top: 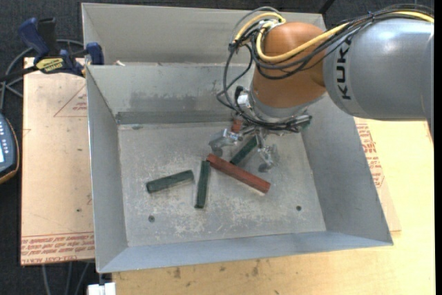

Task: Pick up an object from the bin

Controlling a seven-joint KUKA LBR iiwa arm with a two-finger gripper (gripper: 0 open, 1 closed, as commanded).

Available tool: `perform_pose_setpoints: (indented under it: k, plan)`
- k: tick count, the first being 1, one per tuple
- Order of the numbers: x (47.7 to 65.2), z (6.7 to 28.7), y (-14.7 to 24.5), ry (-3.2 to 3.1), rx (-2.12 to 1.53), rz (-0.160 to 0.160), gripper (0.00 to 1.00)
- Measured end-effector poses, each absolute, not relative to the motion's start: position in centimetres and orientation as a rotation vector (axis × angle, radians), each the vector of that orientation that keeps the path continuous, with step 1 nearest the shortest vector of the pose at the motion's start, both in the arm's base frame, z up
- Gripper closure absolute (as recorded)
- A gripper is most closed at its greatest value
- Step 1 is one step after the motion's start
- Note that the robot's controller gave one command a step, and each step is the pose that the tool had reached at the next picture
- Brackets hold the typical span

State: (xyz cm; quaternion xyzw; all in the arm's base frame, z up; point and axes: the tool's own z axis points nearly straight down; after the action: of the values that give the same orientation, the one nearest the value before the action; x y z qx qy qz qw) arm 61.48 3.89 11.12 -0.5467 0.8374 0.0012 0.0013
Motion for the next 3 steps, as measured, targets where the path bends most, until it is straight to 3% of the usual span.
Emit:
perform_pose_setpoints:
  k: [1,2,3]
  plan:
    - [65.7,6.8,1.4,2.676,-1.637,0.001,0.00]
    - [65.7,7.1,1.4,2.675,-1.640,0.002,1.00]
    - [64.2,7.1,4.8,2.548,-1.832,0.000,1.00]
